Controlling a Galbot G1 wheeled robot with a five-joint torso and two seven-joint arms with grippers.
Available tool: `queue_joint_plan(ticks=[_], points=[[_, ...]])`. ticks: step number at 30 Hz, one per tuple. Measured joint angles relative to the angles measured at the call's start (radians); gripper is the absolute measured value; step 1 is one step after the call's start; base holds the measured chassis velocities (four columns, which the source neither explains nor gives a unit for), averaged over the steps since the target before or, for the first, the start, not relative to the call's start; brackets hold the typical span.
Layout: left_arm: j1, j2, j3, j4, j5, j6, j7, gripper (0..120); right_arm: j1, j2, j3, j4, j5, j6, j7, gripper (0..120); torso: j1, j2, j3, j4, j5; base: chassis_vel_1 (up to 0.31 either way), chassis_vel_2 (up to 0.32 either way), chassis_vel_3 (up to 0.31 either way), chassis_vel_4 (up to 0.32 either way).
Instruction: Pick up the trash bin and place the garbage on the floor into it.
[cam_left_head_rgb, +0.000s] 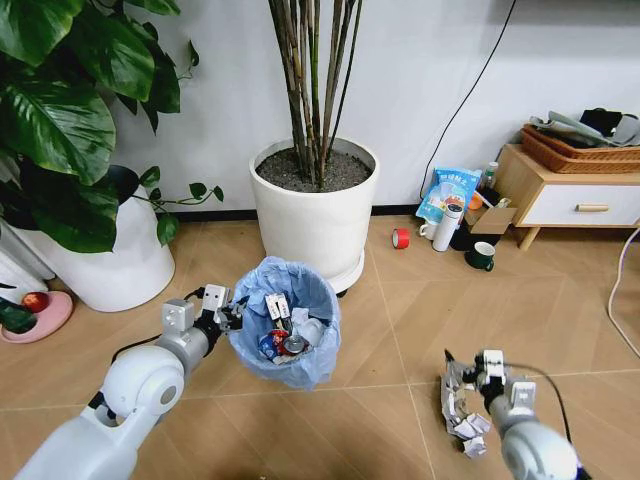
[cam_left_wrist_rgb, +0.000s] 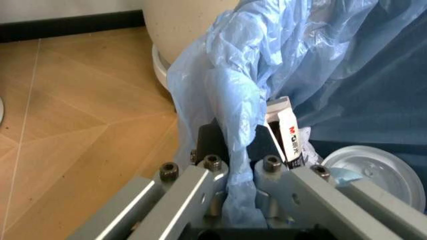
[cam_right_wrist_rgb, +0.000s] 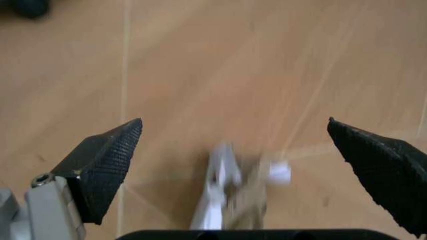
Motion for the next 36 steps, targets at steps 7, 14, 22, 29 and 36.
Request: queue_joint_plan(ticks=[7, 14, 22, 29, 36], points=[[0.001, 0.009, 0.002, -0.002, -0.003, 0.0, 0.0, 0, 0.013, 0.039, -0.012, -0.109, 0.007, 0.01, -0.011, 100, 0.0, 0.0, 0.0, -0.0001, -0.0004, 0.0, 0.0, 0.0, 0.0], [-0.002, 0.01, 0.008, -0.001, -0.003, -0.001, -0.001, 0, 0.034, 0.074, -0.028, -0.194, 0.018, 0.015, -0.018, 100, 0.0, 0.0, 0.0, -0.0001, -0.0003, 0.0, 0.0, 0.0, 0.0], [-0.003, 0.01, 0.009, 0.001, -0.003, -0.003, -0.001, 0, 0.079, 0.095, -0.04, -0.267, 0.019, 0.02, -0.034, 81, 0.0, 0.0, 0.0, 0.0, -0.0005, 0.0, 0.0, 0.0, 0.0], [-0.002, 0.008, 0.011, 0.0, -0.003, -0.005, -0.003, 0, 0.106, 0.115, -0.048, -0.309, 0.017, 0.03, -0.047, 52, 0.0, 0.0, 0.0, 0.0, -0.0005, 0.0, 0.0, 0.0, 0.0], [0.0, 0.013, 0.011, -0.006, -0.005, -0.005, -0.006, 0, 0.113, 0.123, -0.048, -0.329, 0.01, 0.045, -0.05, 29, 0.0, 0.0, 0.0, -0.0002, -0.001, 0.0, 0.0, 0.0, 0.0]])
